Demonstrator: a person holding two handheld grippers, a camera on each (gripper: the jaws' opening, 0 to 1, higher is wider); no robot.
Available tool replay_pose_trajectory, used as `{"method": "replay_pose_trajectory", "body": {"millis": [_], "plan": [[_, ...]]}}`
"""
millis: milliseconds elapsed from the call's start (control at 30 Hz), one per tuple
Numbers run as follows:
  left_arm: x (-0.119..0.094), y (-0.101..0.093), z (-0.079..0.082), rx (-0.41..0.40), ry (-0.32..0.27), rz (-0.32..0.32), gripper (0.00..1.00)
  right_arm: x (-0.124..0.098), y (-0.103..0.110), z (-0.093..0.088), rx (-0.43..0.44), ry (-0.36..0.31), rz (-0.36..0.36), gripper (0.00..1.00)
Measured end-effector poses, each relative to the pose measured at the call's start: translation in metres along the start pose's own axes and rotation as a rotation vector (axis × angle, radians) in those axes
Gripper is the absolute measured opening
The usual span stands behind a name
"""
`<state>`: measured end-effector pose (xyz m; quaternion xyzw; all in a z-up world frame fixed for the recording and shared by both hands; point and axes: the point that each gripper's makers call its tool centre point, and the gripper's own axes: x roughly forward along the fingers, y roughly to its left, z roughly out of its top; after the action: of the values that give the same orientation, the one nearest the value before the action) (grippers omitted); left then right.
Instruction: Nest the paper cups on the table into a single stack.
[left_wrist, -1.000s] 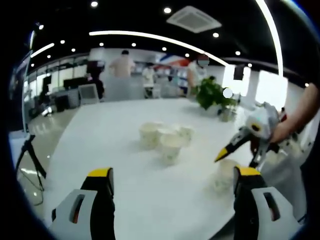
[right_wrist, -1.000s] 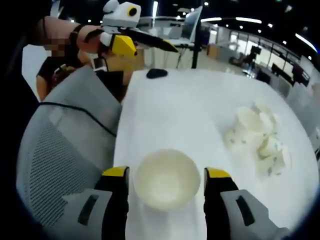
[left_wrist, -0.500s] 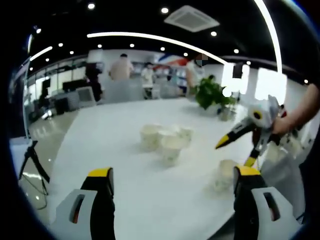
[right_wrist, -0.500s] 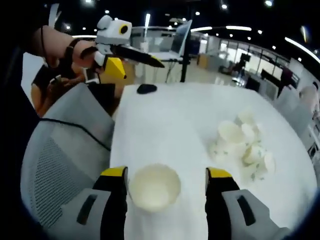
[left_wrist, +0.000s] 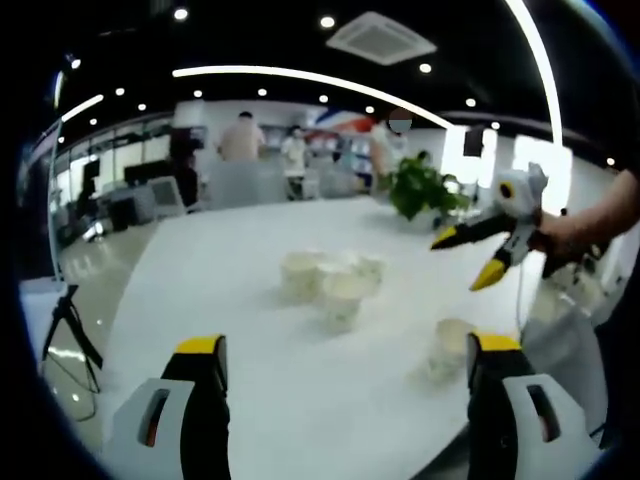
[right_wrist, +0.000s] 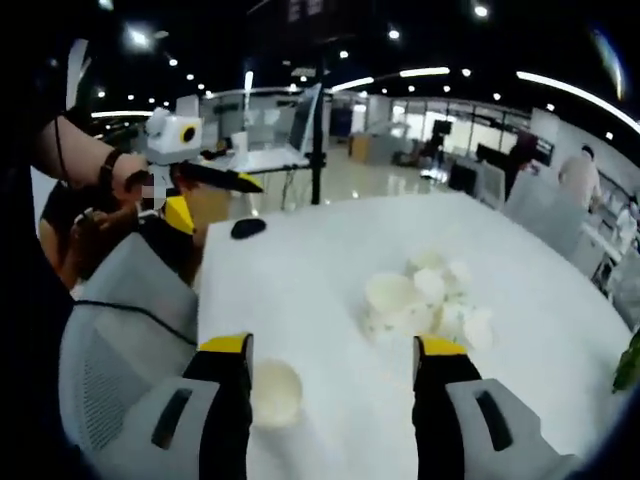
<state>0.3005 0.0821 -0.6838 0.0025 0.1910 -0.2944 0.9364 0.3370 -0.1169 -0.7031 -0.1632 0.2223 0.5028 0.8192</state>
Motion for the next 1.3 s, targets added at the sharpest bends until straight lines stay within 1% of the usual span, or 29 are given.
{"method": "replay_pose_trajectory", "body": {"millis": [100,200,300,367,433,500,567,700,833,967,1067,1167,1300], "plan": [[-0.001,0.000,0.001,-0.001,0.001,0.003,1.00,-0.007,-0.007,-0.001,0.006,0.000,-0.027,0.62],[-0.002,-0.001,-0.002,0.005,0.017,0.000,1.00,-0.014,-0.015,-0.004,0.014,-0.002,-0.052,0.63],[-0.003,-0.002,-0.001,0.003,0.006,-0.002,1.00,-0.023,-0.023,-0.007,0.024,0.000,-0.083,0.64],[-0.002,-0.002,-0.002,0.004,0.010,-0.001,1.00,-0.027,-0.030,-0.010,0.030,0.000,-0.114,0.69],[-0.002,-0.001,-0.002,0.009,0.010,0.002,1.00,-0.030,-0.032,-0.014,0.040,0.009,-0.127,0.74],[-0.003,-0.001,-0.002,0.010,0.008,0.005,1.00,-0.036,-0.036,-0.019,0.053,0.017,-0.143,0.75],[-0.002,-0.002,-0.001,0.010,0.007,-0.001,1.00,-0.039,-0.037,-0.021,0.065,0.019,-0.150,0.78],[-0.002,-0.004,-0.001,0.008,0.006,-0.009,1.00,-0.048,-0.037,-0.025,0.053,0.022,-0.164,0.80],[-0.001,-0.005,0.000,0.005,0.002,-0.014,1.00,-0.055,-0.040,-0.028,0.081,0.019,-0.188,0.87],[-0.001,-0.007,0.000,0.007,0.000,-0.022,1.00,-0.062,-0.041,-0.031,0.115,0.012,-0.202,0.89],[-0.002,-0.006,0.000,0.009,-0.003,-0.022,1.00,-0.066,-0.042,-0.030,0.125,-0.004,-0.224,0.96],[-0.002,-0.006,0.002,0.011,-0.009,-0.024,1.00,-0.069,-0.043,-0.029,0.121,0.000,-0.239,0.97],[0.000,-0.009,0.005,0.023,-0.014,-0.043,1.00,-0.074,-0.045,-0.028,0.116,0.001,-0.257,1.00]]}}
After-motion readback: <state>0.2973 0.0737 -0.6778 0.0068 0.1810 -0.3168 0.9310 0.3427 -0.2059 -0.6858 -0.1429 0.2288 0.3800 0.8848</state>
